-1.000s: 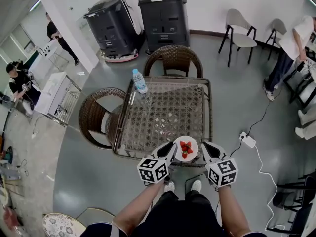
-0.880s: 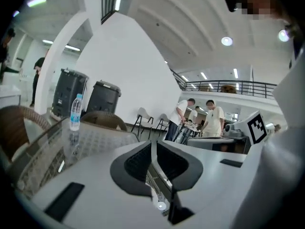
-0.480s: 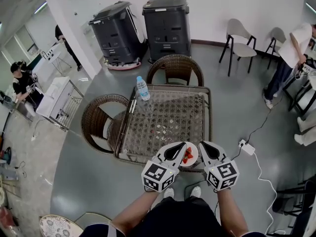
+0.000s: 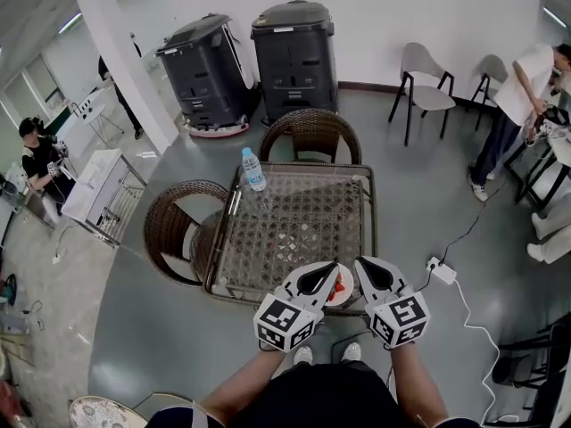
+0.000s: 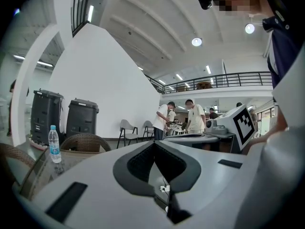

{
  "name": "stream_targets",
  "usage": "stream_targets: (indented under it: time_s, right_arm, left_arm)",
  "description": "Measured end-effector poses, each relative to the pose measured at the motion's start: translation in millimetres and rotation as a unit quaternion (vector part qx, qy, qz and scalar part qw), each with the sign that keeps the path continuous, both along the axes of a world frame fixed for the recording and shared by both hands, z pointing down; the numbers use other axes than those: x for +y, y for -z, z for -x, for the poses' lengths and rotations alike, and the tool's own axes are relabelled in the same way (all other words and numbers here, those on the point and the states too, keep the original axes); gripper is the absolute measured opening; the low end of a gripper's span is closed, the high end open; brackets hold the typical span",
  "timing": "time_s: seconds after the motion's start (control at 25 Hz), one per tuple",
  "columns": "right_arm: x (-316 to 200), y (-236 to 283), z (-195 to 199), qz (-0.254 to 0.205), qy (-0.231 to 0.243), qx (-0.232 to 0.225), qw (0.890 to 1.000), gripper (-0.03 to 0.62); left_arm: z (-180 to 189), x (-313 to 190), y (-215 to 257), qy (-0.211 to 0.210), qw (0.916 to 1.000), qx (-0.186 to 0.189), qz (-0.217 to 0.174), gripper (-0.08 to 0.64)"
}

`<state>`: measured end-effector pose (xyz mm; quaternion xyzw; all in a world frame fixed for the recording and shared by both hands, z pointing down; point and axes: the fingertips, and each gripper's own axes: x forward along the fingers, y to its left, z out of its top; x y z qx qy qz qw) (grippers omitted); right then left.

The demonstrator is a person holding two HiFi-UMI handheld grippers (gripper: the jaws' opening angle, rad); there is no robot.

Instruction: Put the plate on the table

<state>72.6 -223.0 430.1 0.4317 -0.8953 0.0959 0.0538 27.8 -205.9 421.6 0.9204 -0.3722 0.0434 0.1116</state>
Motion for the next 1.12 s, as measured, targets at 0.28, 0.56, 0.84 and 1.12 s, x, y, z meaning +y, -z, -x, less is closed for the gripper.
stream_targets:
  time_s: [0.28, 0.56, 0.84, 1.12]
  right_arm:
    - [0.9, 3.0, 2.4, -0.004, 0.000, 0.000, 1.000, 0.005]
    - [1.1, 6.7, 1.2, -0.008, -0.001, -0.002, 1.000, 0.005]
    - [4.0, 6.9, -0.5, -0.014, 0.001, -0.003, 1.000, 0.005]
    - [5.3, 9.0, 2.2, -0.016, 0.000, -0.002, 1.000, 0.005]
  left_arm:
    - [0.3, 0.8, -1.2, -0.005, 1.0000, 0.002, 0.006, 0.008]
    - [-2.9, 0.8, 0.0, -0.010, 0.9999, 0.004, 0.009, 0.008]
    - [-8.6, 4.3, -3.1, -0.013, 0.9999, 0.003, 0.009, 0.008]
    - [-6.1, 5.5, -1.0, -0.014, 0.9999, 0.002, 0.008, 0.008]
